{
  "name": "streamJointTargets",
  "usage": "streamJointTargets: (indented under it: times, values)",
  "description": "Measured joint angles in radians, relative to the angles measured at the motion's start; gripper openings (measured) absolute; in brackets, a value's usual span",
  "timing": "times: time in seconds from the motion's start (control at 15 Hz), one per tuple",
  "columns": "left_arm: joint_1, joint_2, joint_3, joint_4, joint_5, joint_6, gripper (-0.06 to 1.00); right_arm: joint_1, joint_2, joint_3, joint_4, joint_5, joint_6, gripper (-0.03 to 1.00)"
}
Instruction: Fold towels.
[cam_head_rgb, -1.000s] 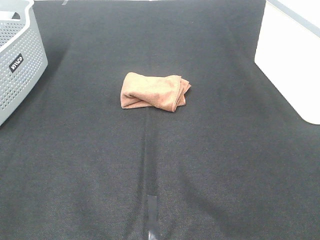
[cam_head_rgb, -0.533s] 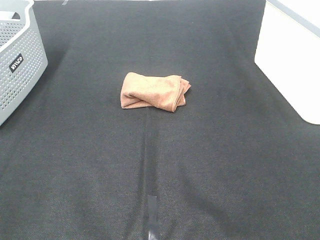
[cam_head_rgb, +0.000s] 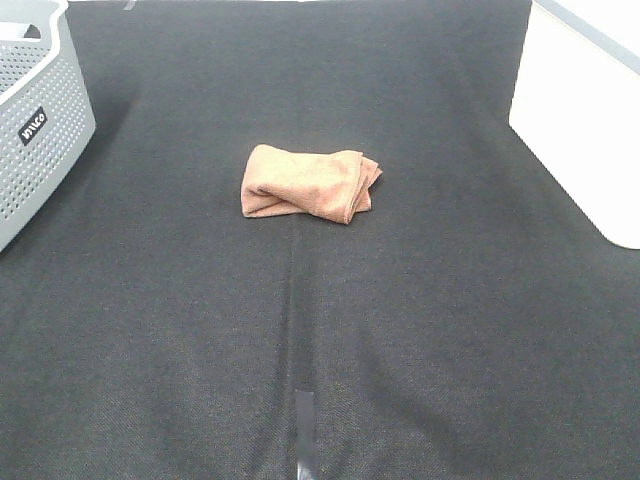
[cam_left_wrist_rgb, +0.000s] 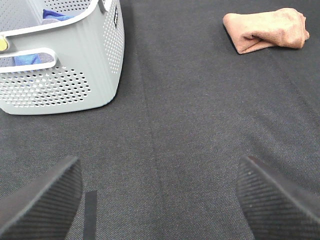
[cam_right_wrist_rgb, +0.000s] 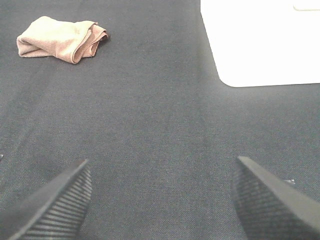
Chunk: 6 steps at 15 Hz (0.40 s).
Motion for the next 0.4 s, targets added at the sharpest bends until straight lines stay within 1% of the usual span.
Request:
streamJointTargets:
  times: [0.4]
  values:
    - [0.0, 0.0, 0.0, 0.0, 0.0, 0.0, 0.8, 0.0, 0.0, 0.0, 0.002, 0.0, 0.0, 0.73]
